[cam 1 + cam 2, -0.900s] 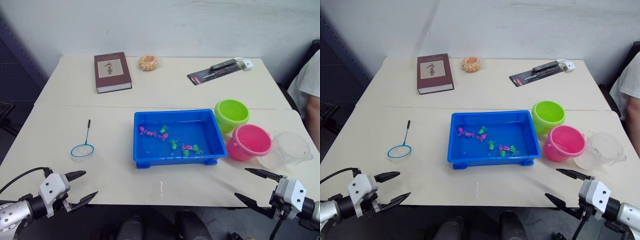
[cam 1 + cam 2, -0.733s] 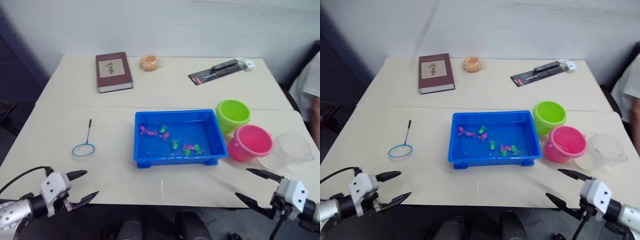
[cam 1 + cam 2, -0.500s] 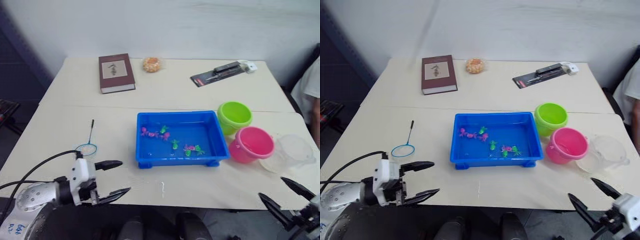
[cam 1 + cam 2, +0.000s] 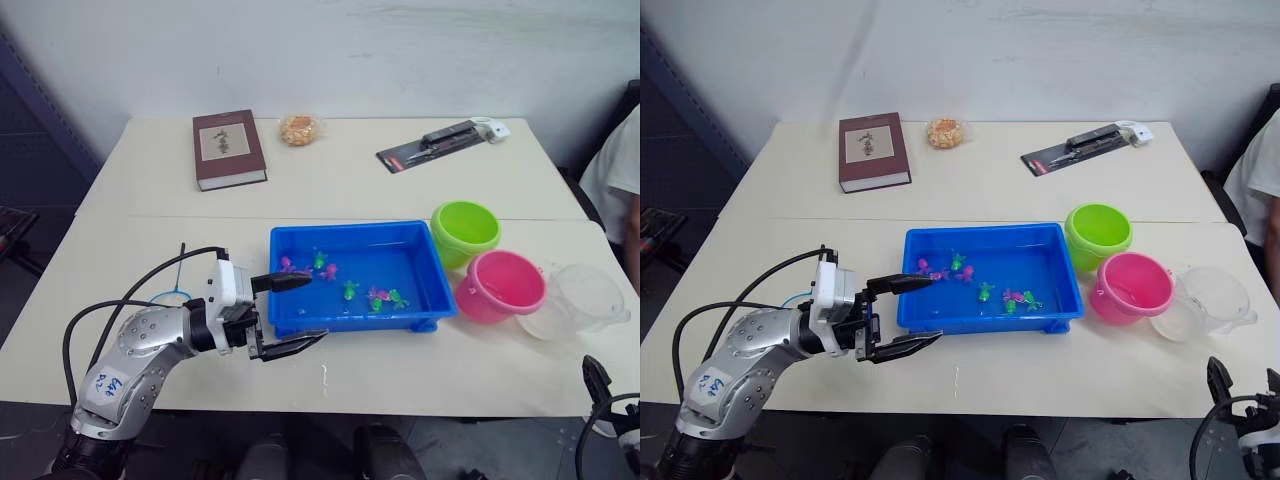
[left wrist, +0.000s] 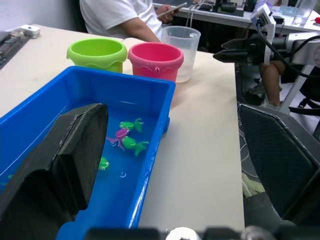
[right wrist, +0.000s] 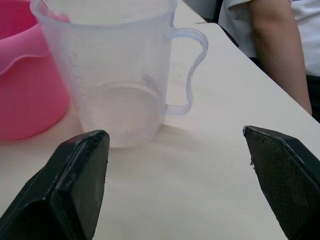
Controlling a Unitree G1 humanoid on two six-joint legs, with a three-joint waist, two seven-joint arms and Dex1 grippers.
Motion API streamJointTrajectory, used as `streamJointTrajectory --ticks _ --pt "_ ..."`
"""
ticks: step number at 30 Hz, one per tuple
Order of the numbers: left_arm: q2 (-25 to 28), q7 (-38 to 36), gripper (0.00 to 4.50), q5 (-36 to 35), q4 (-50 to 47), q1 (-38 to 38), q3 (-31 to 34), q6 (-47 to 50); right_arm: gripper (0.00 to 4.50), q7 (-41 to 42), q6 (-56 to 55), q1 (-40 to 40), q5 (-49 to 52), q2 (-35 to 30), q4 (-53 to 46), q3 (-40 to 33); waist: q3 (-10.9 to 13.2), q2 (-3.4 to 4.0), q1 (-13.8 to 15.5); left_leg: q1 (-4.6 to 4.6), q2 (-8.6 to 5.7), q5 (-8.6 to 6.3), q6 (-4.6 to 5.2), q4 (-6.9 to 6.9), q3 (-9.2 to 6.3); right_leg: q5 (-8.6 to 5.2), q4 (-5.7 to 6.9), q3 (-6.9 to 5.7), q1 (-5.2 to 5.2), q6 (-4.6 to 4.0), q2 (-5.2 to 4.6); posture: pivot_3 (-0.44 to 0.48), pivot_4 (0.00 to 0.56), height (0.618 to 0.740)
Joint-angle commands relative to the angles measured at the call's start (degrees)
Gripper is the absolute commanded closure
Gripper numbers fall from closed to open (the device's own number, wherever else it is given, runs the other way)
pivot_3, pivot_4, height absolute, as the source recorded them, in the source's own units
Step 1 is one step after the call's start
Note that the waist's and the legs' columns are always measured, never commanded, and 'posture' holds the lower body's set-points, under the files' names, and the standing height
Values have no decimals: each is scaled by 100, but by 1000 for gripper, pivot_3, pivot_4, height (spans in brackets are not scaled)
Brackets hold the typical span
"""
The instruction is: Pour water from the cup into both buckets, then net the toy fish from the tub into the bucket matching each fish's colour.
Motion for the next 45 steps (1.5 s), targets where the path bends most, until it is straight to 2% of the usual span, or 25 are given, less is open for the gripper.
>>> streamJointTrajectory --ticks 1,4,13,20,38,43,45 --pt "-28 46 52 23 -119 -46 -36 2 0 -176 54 -448 -166 -266 358 -33 0 0 -1 0 -1 2 4 1 3 1 0 3 0 3 -1 0 150 738" --pt "-74 151 52 28 -202 -32 -45 24 0 -440 73 -947 -354 -426 817 -27 0 -1 -5 2 -2 2 10 4 7 4 0 8 3 7 -1 0 150 738" --pt "-66 293 52 51 -387 136 21 68 0 -604 -70 -1544 -655 -669 1723 -28 1 -1 -5 -1 0 5 10 5 11 5 -2 13 0 8 2 0 150 738" --pt "11 275 52 49 -411 137 27 116 0 -438 -524 -2127 -760 -944 2797 -40 1 -2 -21 3 6 6 11 3 21 6 -4 20 0 12 11 0 150 738" --pt "219 88 52 -77 -342 118 151 284 0 417 -807 -3206 -652 -1583 4408 18 3 -5 -26 3 6 6 12 4 32 9 -12 29 1 17 10 0 150 738" --pt "320 11 52 -122 -335 71 215 369 0 711 -818 -3483 -645 -1585 4622 112 4 -5 -37 4 6 6 12 4 33 9 -13 30 1 17 10 0 150 738" --pt "356 -6 0 -149 -337 64 250 397 552 812 -877 -3524 -638 -1563 4626 128 4 -5 -37 3 6 6 12 4 33 9 -14 31 1 17 9 0 150 738"
